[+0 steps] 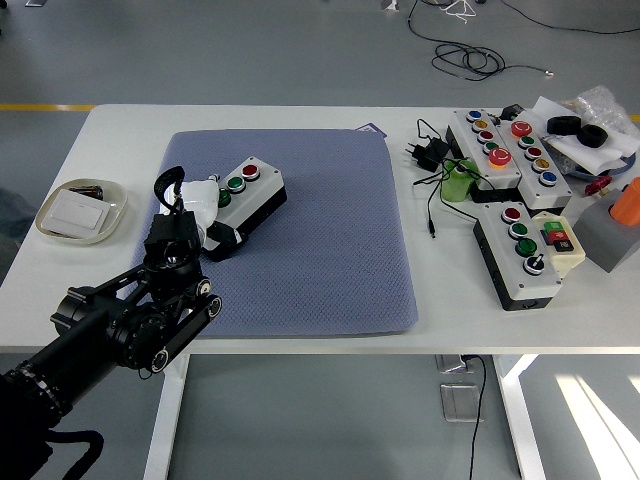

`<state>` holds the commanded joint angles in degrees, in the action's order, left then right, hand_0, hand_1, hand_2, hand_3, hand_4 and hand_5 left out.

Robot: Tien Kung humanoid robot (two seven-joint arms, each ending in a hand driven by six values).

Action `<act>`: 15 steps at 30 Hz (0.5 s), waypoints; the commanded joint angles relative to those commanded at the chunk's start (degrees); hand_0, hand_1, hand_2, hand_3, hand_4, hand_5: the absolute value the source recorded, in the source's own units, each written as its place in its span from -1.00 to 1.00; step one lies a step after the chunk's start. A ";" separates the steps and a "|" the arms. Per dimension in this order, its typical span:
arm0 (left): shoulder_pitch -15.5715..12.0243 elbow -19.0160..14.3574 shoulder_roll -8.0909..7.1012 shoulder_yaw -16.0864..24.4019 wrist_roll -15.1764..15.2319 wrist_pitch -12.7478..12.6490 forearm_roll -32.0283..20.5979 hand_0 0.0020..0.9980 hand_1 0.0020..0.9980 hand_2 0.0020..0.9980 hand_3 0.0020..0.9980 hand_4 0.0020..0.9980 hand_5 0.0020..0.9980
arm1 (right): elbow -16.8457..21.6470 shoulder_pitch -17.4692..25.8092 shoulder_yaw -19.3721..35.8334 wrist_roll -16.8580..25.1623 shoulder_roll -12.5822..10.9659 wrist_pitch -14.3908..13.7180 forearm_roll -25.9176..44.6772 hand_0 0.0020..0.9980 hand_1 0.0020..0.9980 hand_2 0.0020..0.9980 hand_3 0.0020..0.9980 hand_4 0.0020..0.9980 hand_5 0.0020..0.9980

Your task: Pick up the button,place it on the desk,press the button,press the button

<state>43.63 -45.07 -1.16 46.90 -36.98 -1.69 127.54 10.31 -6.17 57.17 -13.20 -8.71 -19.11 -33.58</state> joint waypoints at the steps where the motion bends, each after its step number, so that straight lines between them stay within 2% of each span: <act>1: -0.02 -0.09 -0.02 -0.13 0.00 -0.46 0.86 -0.23 0.02 0.19 0.74 0.70 -0.63 | 0.00 -0.04 0.06 -0.01 -0.01 -0.01 -0.09 0.58 0.60 0.64 0.50 -0.18 -0.04; 4: -0.05 -0.21 -0.09 -0.19 0.00 -0.22 2.46 -0.23 0.02 0.19 0.74 0.70 -0.63 | 0.00 -0.09 0.06 0.01 -0.01 0.00 -0.09 0.58 0.60 0.64 0.50 -0.18 -0.04; 5: -0.03 -0.25 -0.16 -0.20 0.00 -0.10 2.46 -0.31 -0.12 -0.15 0.37 0.56 -0.95 | 0.00 -0.11 0.04 0.02 -0.02 0.00 -0.06 0.58 0.60 0.64 0.50 -0.18 -0.04; 7: 0.08 -0.29 -0.28 -0.23 0.00 0.20 2.46 -0.31 -0.12 -0.15 0.37 0.56 -0.95 | 0.00 -0.15 0.10 0.05 -0.03 -0.01 -0.07 0.58 0.60 0.64 0.50 -0.18 -0.04; 10: 0.19 -0.30 -0.57 -0.07 0.00 -0.66 2.46 -0.31 -0.12 -0.15 0.37 0.56 -0.95 | 0.00 -0.26 0.04 0.07 -0.02 -0.02 0.07 0.58 0.60 0.64 0.50 -0.18 -0.04; 11: 0.20 -0.26 -0.62 -0.06 0.00 -0.78 2.46 -0.37 -0.25 -0.28 0.01 0.35 -1.00 | 0.00 -0.27 0.05 0.08 -0.02 -0.02 0.08 0.58 0.60 0.64 0.50 -0.18 -0.04; 15: 0.02 -0.08 -1.01 -0.01 0.00 -1.66 2.46 -0.37 -0.25 -0.28 0.01 0.35 -1.00 | 0.00 -0.35 0.14 0.06 -0.04 -0.02 -0.08 0.58 0.60 0.64 0.50 -0.18 -0.04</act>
<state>43.65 -45.16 -2.17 46.89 -36.98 -3.34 130.00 10.31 -6.52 57.31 -13.14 -8.75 -19.13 -33.66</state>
